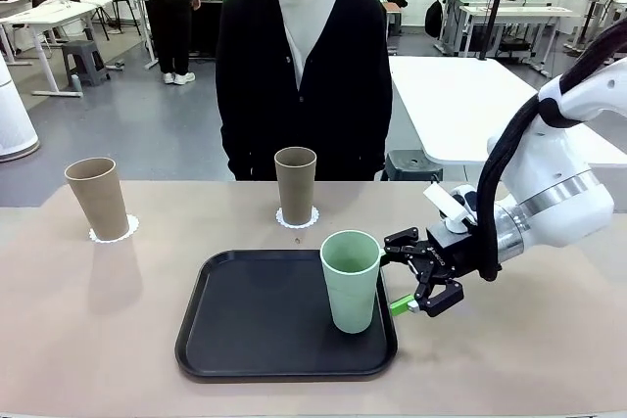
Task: Place coasters on the table and set cups on them.
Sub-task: Take one Reusable plastic cup from the Flat Tray and place it on a coaster set by the human.
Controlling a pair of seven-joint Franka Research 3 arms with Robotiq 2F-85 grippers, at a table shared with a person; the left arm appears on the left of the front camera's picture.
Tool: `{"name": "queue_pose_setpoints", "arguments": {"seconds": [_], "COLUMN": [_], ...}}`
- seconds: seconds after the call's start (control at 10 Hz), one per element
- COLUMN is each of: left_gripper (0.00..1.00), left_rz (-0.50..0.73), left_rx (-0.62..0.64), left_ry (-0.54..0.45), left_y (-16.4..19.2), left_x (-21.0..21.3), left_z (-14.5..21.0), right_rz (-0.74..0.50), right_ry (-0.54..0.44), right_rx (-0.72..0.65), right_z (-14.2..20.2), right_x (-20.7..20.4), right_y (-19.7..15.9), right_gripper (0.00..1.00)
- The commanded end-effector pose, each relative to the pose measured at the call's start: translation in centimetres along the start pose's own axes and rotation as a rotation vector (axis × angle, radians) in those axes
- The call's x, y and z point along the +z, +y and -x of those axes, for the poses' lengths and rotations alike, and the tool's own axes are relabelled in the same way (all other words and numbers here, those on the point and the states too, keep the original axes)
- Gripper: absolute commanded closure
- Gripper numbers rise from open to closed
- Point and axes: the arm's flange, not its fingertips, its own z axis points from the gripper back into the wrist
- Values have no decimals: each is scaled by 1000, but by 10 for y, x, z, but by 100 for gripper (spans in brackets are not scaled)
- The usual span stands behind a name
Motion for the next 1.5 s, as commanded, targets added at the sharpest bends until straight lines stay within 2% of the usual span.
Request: {"name": "queue_pose_setpoints", "arguments": {"seconds": [0.0,0.8,1.4], "left_gripper": [0,0,0], "left_rz": [8,8,8], "left_rx": [-6,-6,-6], "left_ry": [-8,-8,-8], "left_y": [-1,-1,-1], "left_x": [1,1,1], "left_z": [0,0,0], "right_rz": [-4,49,19], "right_ry": [-5,-10,-9], "right_rx": [26,-5,-24], "right_z": [4,11,17], "right_x": [-6,-10,-28], "right_y": [-7,-25,-34], "right_gripper": [0,0,0]}}
